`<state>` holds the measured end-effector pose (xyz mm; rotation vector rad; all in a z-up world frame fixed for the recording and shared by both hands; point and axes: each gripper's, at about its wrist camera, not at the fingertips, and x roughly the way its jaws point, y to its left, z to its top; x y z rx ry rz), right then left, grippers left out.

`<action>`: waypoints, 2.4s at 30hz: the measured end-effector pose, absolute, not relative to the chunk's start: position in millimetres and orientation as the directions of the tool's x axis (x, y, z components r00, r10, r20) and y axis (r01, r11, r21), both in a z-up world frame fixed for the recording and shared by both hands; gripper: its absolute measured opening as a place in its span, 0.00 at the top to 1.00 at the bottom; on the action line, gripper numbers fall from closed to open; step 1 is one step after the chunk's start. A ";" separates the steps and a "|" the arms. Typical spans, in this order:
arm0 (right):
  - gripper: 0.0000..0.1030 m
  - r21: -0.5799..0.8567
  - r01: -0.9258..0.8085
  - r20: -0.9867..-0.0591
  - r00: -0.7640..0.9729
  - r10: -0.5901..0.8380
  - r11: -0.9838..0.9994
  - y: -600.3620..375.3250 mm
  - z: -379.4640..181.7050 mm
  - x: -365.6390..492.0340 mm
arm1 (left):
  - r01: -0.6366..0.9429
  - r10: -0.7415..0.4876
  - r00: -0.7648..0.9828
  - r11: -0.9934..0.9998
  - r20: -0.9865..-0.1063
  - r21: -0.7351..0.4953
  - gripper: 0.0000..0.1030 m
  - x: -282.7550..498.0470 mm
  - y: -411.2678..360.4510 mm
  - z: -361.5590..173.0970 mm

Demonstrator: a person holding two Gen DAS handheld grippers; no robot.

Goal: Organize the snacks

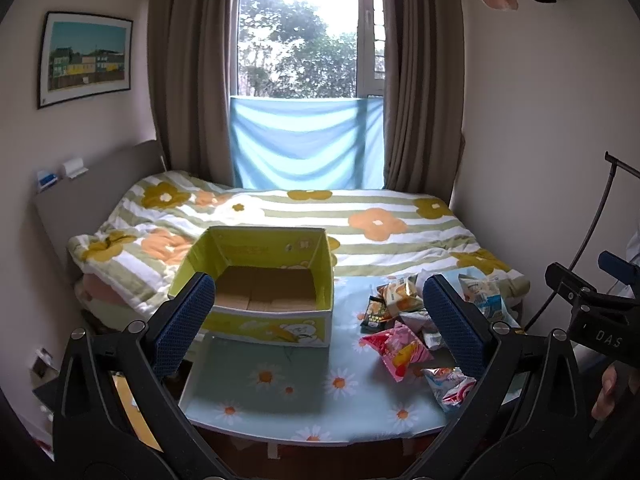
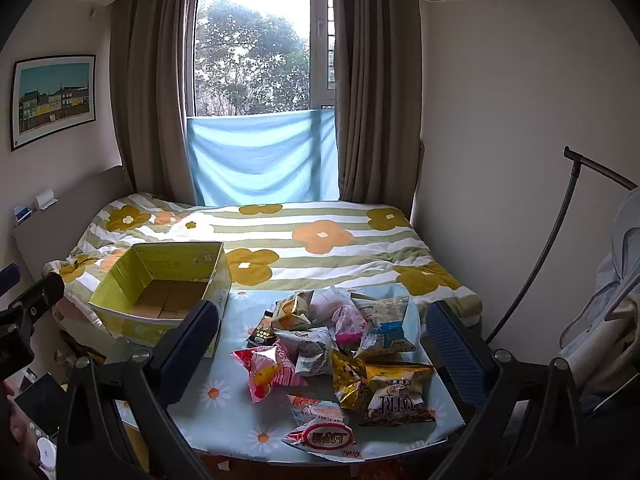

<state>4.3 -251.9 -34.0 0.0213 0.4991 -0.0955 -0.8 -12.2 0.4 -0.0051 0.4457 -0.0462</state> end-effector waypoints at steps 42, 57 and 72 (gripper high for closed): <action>0.00 0.001 0.100 -0.485 0.870 -0.087 0.995 -243.3 -35.7 2.9 | 0.049 -0.040 0.903 0.999 -0.428 0.011 0.00 -2.5 -12.2 -3.8; 0.00 -0.012 0.093 -0.488 0.868 -0.087 0.996 -235.5 -37.0 6.9 | 0.053 -0.046 0.902 0.999 -0.430 0.005 0.00 0.1 -8.0 -4.9; 0.00 -0.009 0.095 -0.491 0.867 -0.087 0.995 -233.6 -37.5 5.7 | 0.059 -0.052 0.898 0.998 -0.437 0.003 0.00 1.4 -6.9 -6.8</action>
